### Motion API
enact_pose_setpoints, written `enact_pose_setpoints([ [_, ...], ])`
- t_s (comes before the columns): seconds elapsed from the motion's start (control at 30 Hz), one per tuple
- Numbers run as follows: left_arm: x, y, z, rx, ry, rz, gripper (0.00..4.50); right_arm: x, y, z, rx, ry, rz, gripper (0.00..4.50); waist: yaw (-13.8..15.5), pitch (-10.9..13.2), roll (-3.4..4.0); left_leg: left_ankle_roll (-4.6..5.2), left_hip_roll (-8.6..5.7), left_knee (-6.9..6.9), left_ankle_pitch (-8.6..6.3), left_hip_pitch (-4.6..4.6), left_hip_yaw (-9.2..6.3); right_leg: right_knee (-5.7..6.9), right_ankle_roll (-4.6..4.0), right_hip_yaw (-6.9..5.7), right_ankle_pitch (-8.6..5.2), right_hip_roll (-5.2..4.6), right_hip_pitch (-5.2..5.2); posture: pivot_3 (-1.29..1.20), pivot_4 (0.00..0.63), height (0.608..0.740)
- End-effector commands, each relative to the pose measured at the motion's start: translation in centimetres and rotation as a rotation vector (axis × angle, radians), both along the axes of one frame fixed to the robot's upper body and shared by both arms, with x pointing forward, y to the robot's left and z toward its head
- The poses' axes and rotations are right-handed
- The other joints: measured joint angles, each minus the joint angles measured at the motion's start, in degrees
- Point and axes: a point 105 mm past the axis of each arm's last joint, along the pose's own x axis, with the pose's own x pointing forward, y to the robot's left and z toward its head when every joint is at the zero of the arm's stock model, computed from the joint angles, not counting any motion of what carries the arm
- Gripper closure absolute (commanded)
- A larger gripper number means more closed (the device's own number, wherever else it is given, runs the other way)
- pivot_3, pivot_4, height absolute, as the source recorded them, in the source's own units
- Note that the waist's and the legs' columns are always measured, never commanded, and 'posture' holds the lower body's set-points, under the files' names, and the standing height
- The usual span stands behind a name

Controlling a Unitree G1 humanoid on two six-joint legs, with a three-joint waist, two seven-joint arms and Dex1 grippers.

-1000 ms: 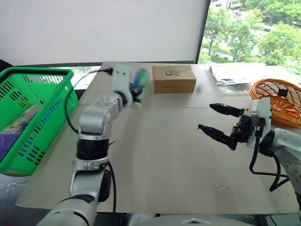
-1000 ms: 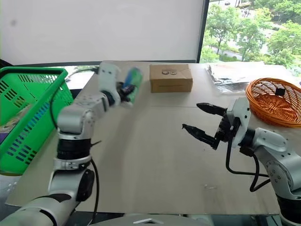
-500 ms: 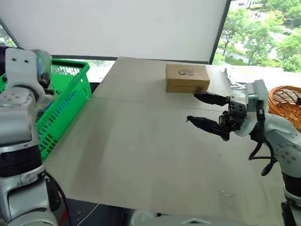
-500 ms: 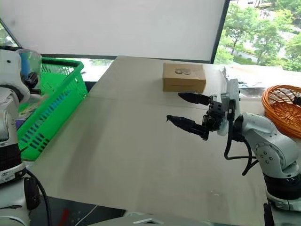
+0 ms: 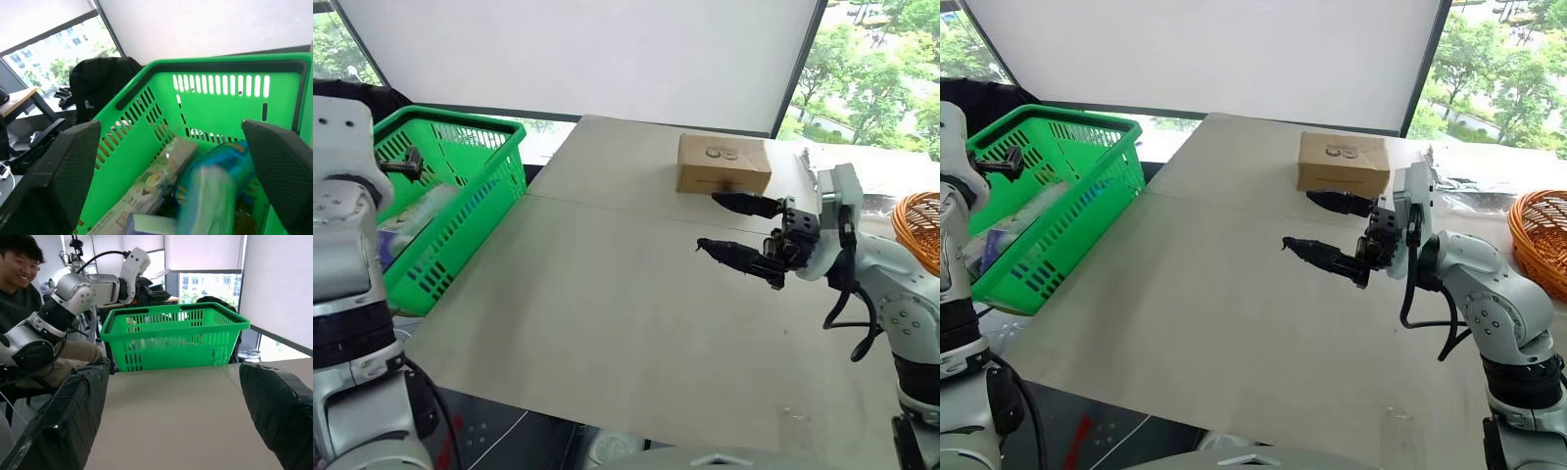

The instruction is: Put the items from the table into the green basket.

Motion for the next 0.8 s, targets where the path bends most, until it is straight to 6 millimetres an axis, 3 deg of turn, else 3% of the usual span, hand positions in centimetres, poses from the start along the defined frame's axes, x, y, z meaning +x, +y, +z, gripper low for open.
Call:
enact_pose_setpoints([
  [0.03,0.8,-2.3,2.0,0.017,-0.103,-0.129,0.05,-0.2,-0.4,0.4,0.0,-0.043,-0.03,0.0,-0.15,-0.01,-0.01,0.02,0.0,0.0,0.01,0.0,0.0,0.0,0.0,0.0,0.0,0.0,0.0,0.2,0.0,0.74],
  [0.1,1.6,-6.1,0.8,-0.055,-0.097,-0.358,0.05,0.6,-1.2,-0.9,-0.027,-0.025,-0.093,0.0,0.04,-0.09,-0.07,0.03,0.0,0.0,0.02,0.0,0.02,0.0,0.0,-0.02,0.01,-0.02,0.01,0.2,0.0,0.74],
  [0.17,0.8,-11.4,-2.3,-0.17,-0.055,-0.681,0.05,1.9,-2.9,-3.6,-0.081,0.024,-0.214,0.0,0.02,-0.3,-0.04,0.04,-0.05,0.01,0.02,-0.01,0.03,-0.04,-0.01,-0.09,0.01,-0.12,0.03,0.2,0.0,0.74],
  [0.2,0.1,-12.8,-3.3,-0.222,-0.037,-0.776,0.05,2.3,-3.4,-4.5,-0.103,0.04,-0.256,0.0,-0.07,-0.44,-0.03,0.05,-0.07,0.01,0.02,0.0,0.16,-0.06,0.0,-0.12,0.01,-0.23,0.05,0.2,0.0,0.74],
  [0.23,-0.8,-13.8,-4.4,-0.244,-0.006,-0.84,0.05,2.6,-4.1,-5.6,-0.139,0.049,-0.3,0.0,-0.33,-0.44,-0.04,0.11,-0.1,0.01,0.01,0.05,0.28,0.01,-0.01,-0.12,0.01,-0.34,0.05,0.2,0.0,0.74],
  [0.33,-4.0,-14.7,-12.4,-0.225,0.265,-0.885,0.05,2.8,-7.1,-10.4,-0.297,0.079,-0.406,0.0,-1.94,-0.59,0.06,0.25,-0.05,-0.07,0.08,0.02,0.53,-0.02,-0.01,-0.1,0.01,-0.37,-0.15,0.19,0.0,0.74],
  [0.37,-4.9,-14.9,-14.0,-0.213,0.318,-0.895,0.05,2.8,-7.7,-11.2,-0.324,0.08,-0.426,0.0,-2.36,-0.63,0.2,0.26,-0.05,-0.23,0.08,0.13,0.63,-0.05,-0.01,-0.02,0.0,-0.38,-0.14,0.19,0.0,0.74],
  [0.47,-6.8,-16.2,-16.2,-0.285,0.336,-0.968,0.05,2.6,-9.3,-13.0,-0.374,0.101,-0.488,0.0,-2.71,-0.53,0.36,0.26,0.09,-0.29,0.1,0.15,0.64,0.0,-0.09,-0.07,0.0,-0.25,-0.22,0.18,0.0,0.74],
  [0.63,-6.7,-18.6,-18.1,-0.275,0.298,-1.014,0.05,1.5,-12.0,-16.4,-0.49,0.108,-0.534,0.0,-1.55,-0.62,0.71,0.22,0.2,-0.16,0.18,0.59,0.55,0.0,-0.51,-0.28,-0.02,-0.23,0.32,0.19,0.0,0.74],
  [0.8,-5.9,-20.0,-19.0,-0.259,0.295,-1.055,0.05,1.0,-12.8,-16.3,-0.435,0.1,-0.586,0.0,-1.88,-0.52,1.0,0.29,0.19,-0.1,0.22,1.13,0.59,-0.03,-0.49,-0.24,-0.04,-0.17,0.91,0.16,0.0,0.74],
])
